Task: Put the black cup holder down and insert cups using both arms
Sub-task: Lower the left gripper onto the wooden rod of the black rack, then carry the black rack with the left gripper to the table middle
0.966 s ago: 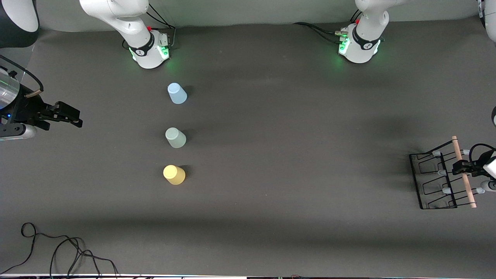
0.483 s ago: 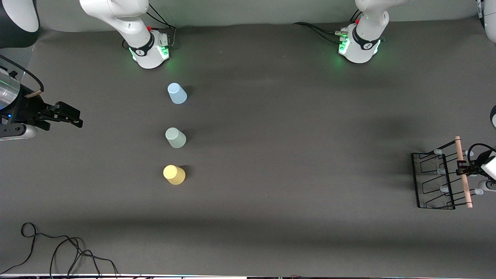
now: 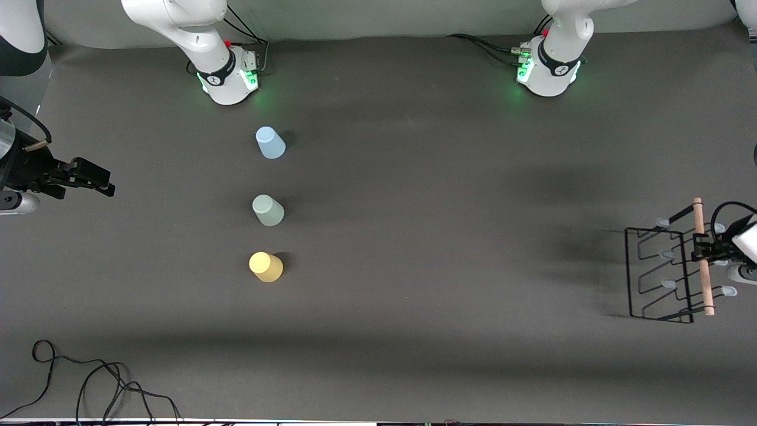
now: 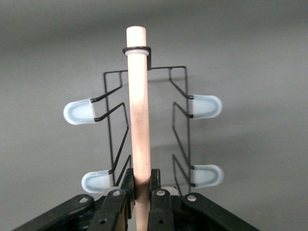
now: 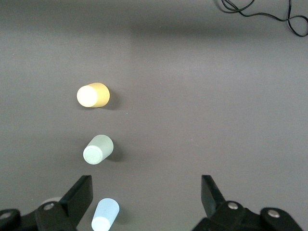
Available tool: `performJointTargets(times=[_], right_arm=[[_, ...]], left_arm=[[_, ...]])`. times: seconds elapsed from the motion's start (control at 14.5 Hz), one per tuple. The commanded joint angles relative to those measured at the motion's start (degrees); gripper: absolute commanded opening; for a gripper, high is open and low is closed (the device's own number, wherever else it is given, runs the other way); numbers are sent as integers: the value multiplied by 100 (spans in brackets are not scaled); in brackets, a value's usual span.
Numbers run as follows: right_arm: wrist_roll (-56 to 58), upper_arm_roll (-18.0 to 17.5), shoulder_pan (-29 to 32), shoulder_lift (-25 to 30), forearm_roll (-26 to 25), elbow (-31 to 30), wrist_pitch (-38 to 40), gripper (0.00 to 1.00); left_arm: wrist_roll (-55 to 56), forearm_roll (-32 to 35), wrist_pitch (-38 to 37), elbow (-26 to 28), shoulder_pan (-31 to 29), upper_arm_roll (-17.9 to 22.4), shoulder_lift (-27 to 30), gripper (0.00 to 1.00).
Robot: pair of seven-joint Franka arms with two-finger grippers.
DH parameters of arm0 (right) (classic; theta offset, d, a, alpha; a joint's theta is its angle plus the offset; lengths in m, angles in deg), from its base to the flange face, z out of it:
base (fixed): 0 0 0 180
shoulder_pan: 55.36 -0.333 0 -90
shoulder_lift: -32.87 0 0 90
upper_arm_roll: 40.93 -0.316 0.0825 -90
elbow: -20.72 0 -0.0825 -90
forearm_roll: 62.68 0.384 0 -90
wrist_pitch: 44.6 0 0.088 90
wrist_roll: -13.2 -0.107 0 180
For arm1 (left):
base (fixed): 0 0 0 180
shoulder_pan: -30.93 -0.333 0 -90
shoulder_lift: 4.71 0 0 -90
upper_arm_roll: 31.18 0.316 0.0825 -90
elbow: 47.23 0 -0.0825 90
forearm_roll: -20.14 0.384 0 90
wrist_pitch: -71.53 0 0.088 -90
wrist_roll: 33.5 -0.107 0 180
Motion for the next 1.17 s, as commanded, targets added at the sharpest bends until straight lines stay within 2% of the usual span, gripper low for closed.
performJointTargets(times=[0.0, 0.34, 0.62, 1.1], right_arm=[[88, 2, -14, -25, -22, 94, 49, 100], [88, 11, -5, -25, -22, 86, 58, 100], [88, 11, -14, -8, -22, 68, 84, 100], [97, 38, -5, -16, -22, 77, 93, 100]], left_arm=[[550, -70, -148, 135, 450, 68, 367, 0], [2642, -61, -412, 135, 1811, 68, 429, 0], [4241, -34, -299, 83, 2779, 68, 333, 0], [5886, -34, -280, -383, 4098, 68, -133, 0]])
